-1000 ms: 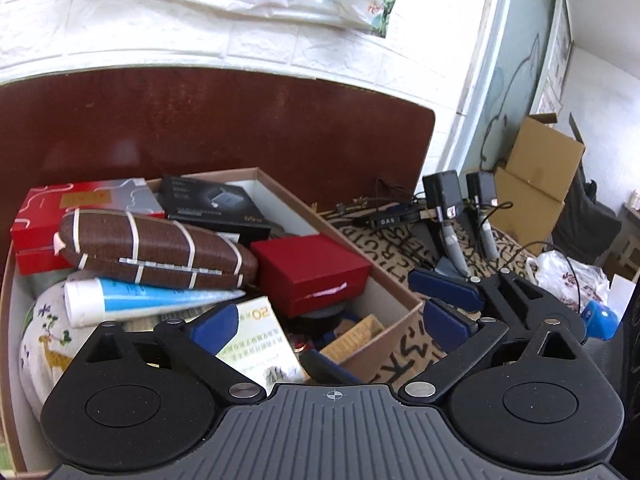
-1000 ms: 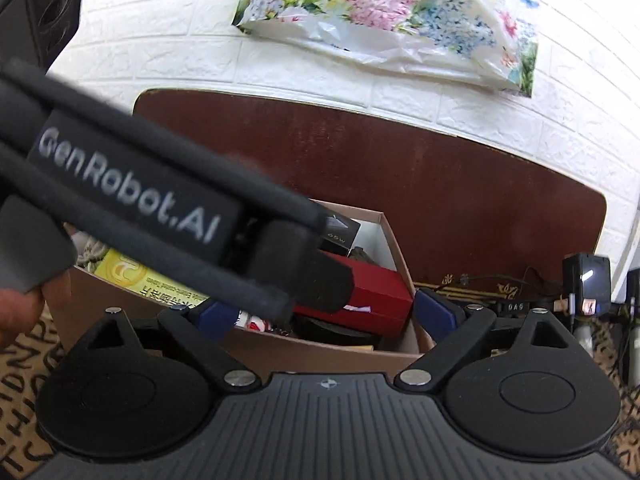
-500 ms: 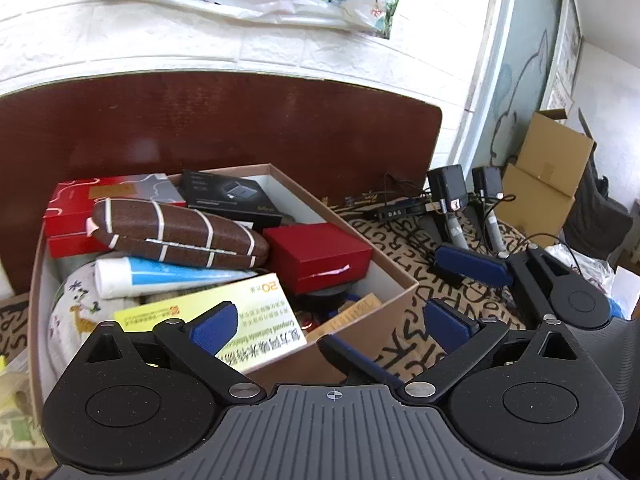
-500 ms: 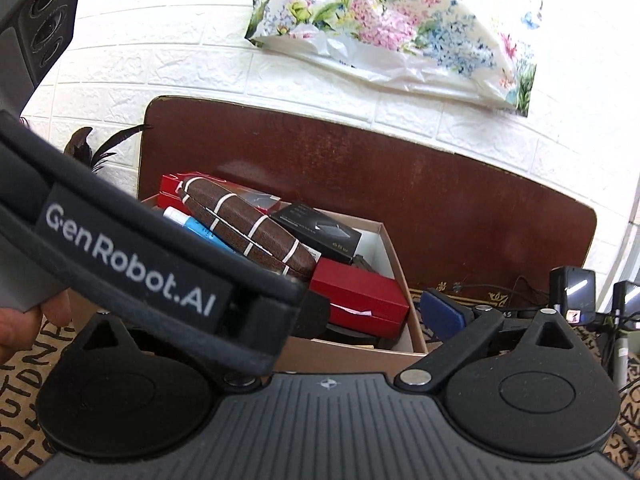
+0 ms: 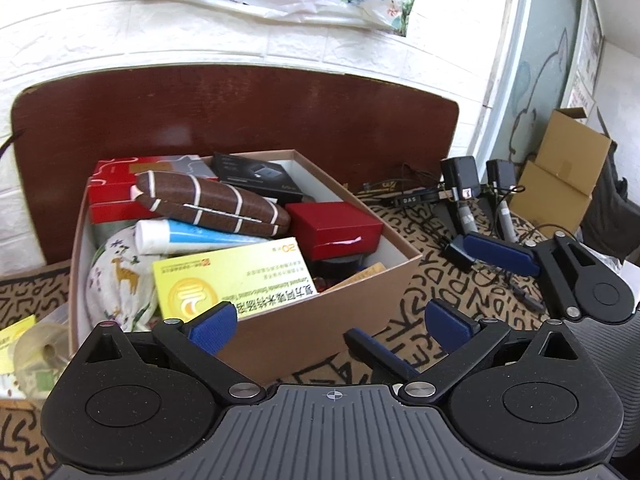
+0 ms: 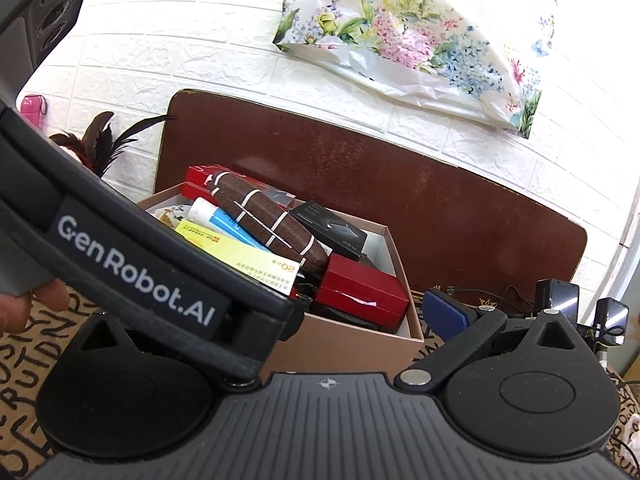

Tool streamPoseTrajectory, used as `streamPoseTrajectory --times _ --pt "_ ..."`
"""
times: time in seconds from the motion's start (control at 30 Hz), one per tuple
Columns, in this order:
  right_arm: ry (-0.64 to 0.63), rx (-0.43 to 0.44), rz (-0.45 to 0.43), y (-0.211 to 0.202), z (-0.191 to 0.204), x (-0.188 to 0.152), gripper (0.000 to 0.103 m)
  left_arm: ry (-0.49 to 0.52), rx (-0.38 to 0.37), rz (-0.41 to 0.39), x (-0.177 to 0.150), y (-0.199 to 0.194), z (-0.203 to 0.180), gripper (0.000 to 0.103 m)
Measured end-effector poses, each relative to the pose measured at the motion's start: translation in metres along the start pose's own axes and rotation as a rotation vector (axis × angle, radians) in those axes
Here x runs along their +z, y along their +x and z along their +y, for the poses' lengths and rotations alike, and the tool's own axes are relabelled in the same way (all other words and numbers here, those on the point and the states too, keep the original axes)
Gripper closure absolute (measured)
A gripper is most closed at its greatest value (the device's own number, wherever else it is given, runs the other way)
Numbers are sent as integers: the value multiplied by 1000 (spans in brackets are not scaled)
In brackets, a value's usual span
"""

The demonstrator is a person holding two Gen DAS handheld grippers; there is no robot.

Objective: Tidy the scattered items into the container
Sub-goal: 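Withdraw the left tool from the cardboard box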

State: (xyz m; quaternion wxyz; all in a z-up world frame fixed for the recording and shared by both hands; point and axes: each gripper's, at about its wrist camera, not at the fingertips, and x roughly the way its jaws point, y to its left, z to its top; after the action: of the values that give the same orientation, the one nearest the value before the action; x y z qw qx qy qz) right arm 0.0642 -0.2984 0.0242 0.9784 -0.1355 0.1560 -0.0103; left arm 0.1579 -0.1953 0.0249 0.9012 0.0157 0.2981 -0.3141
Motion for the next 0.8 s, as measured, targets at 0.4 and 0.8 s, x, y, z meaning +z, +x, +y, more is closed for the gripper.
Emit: streamPoseTrajectory --times 0.4,0.8 --pt "-59 1 -21 -33 19 5 1 -13 41 -28 -17 -42 0 0" --pt "-112 67 -52 -62 60 11 1 -88 103 -33 -47 -90 21 0"
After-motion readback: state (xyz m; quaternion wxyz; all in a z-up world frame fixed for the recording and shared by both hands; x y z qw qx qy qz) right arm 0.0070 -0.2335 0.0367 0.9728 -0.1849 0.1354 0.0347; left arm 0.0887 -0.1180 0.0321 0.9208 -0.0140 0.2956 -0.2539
